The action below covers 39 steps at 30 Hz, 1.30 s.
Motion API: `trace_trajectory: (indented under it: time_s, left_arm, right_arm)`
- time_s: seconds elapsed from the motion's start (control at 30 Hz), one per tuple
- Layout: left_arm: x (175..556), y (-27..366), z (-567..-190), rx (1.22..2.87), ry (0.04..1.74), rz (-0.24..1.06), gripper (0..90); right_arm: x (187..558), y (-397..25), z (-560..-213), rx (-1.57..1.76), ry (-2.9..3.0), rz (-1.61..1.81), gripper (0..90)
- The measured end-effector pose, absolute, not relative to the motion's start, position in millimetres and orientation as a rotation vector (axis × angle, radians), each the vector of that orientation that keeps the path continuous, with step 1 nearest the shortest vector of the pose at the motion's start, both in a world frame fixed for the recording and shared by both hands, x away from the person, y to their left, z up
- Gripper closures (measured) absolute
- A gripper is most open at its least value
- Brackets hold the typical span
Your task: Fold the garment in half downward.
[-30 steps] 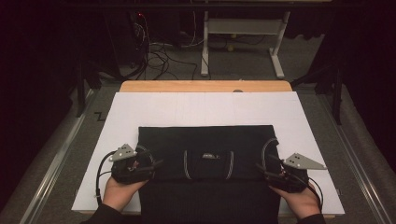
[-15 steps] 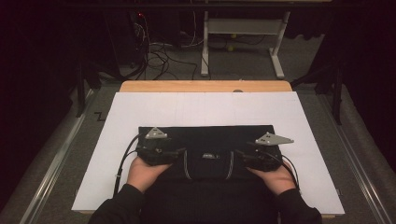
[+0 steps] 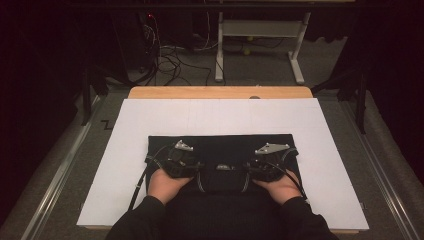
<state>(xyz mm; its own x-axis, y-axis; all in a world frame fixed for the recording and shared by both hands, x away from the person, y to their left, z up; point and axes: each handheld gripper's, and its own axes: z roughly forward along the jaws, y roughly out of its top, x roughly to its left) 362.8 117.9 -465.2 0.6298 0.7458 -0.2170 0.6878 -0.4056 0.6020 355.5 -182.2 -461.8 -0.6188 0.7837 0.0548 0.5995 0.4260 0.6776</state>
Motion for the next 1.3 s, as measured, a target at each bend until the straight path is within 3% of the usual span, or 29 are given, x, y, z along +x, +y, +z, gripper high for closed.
trace_trajectory:
  time_s: [0.13, 0.27, 0.37, 0.77, 1.3]
  left_arm:
    - [361, 116, -466, 2.195, 1.078, 0.102, 55.2]
    - [358, 115, -465, 2.2, 1.059, 0.118, 69.1]
    - [351, 119, -464, 2.15, 1.052, 0.133, 75.1]
    - [299, 141, -460, 1.956, 0.937, 0.185, 75.8]
    - [257, 150, -447, 1.961, 0.816, 0.146, 75.6]
  right_arm:
    - [355, -182, -465, 1.216, 2.415, 1.007, 64.4]
    - [353, -183, -464, 1.188, 2.414, 1.019, 77.2]
    - [349, -186, -464, 1.164, 2.391, 1.064, 81.2]
    - [303, -203, -456, 1.003, 2.257, 1.284, 83.4]
    - [257, -216, -447, 0.881, 2.273, 1.414, 83.4]
